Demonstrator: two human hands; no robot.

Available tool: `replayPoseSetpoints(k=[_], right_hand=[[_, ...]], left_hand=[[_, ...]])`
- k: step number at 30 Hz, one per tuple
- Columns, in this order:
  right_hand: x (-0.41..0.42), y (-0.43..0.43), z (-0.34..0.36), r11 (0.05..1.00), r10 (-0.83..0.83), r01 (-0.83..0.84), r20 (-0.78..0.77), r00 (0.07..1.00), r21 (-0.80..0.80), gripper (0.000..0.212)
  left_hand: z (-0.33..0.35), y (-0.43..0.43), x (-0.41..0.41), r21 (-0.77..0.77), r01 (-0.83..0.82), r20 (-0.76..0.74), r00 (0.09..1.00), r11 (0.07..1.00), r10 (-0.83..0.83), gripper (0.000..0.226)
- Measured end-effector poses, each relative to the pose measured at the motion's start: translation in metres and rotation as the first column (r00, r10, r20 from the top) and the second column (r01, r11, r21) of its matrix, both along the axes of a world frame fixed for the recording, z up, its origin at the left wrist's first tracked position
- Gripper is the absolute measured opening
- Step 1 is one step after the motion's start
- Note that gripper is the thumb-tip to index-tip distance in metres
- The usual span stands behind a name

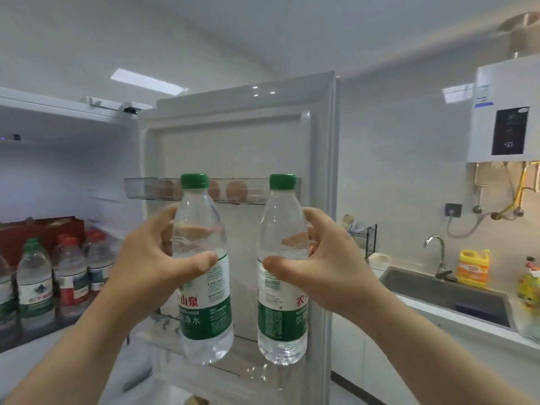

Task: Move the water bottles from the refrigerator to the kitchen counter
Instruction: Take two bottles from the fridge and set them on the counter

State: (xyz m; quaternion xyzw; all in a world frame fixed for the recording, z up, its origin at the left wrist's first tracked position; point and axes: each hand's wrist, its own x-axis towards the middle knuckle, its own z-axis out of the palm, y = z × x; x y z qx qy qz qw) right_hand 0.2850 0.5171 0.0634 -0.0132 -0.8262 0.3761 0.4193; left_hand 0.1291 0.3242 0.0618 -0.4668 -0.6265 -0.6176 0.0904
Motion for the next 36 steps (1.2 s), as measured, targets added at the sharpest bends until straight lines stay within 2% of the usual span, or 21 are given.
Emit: replayPoseSetpoints(k=[6, 9, 11, 14, 18, 22, 27, 30, 34, 36], right_hand=[[0.123, 0.062, 0.006, 0.985, -0.173, 0.173, -0.004, 0.985, 0.01, 0.043], [0.175, 0.099, 0.006, 0.957, -0.29, 0.29, -0.005, 0.957, -0.006, 0.045], [0.207, 0.125, 0.006, 0.93, -0.367, 0.366, -0.007, 0.93, -0.03, 0.047], [0.246, 0.161, 0.001, 0.869, -0.491, 0.491, 0.011, 0.871, -0.058, 0.048], [0.279, 0.212, -0.014, 0.784, -0.611, 0.615, 0.07, 0.788, -0.079, 0.051], [0.288, 0.273, -0.037, 0.707, -0.693, 0.702, 0.113, 0.712, -0.086, 0.054], [0.261, 0.361, -0.064, 0.65, -0.749, 0.757, 0.113, 0.653, -0.065, 0.06], [0.231, 0.42, -0.072, 0.646, -0.744, 0.758, 0.148, 0.651, -0.089, 0.065], [0.184, 0.497, -0.077, 0.679, -0.702, 0.725, 0.185, 0.688, -0.117, 0.074], [0.162, 0.533, -0.082, 0.69, -0.692, 0.714, 0.178, 0.699, -0.117, 0.07]], left_hand=[[0.006, 0.093, 0.091, 0.022, 0.205, 0.0, 0.979, 0.978, -0.205, 0.068], [0.01, 0.15, 0.134, 0.036, 0.328, 0.028, 0.944, 0.944, -0.329, 0.07], [0.01, 0.191, 0.161, 0.037, 0.402, 0.052, 0.914, 0.915, -0.403, 0.072], [0.003, 0.251, 0.193, 0.02, 0.487, 0.029, 0.873, 0.873, -0.487, 0.062], [-0.013, 0.332, 0.216, -0.006, 0.525, 0.045, 0.85, 0.851, -0.524, 0.061], [-0.042, 0.415, 0.213, -0.026, 0.519, 0.101, 0.852, 0.855, -0.514, 0.066], [-0.068, 0.512, 0.18, -0.035, 0.494, 0.065, 0.869, 0.869, -0.491, 0.07], [-0.08, 0.569, 0.149, -0.037, 0.46, 0.105, 0.884, 0.887, -0.455, 0.06], [-0.088, 0.639, 0.106, -0.047, 0.396, 0.115, 0.914, 0.917, -0.389, 0.068], [-0.094, 0.669, 0.085, -0.062, 0.362, 0.12, 0.928, 0.93, -0.353, 0.069]])
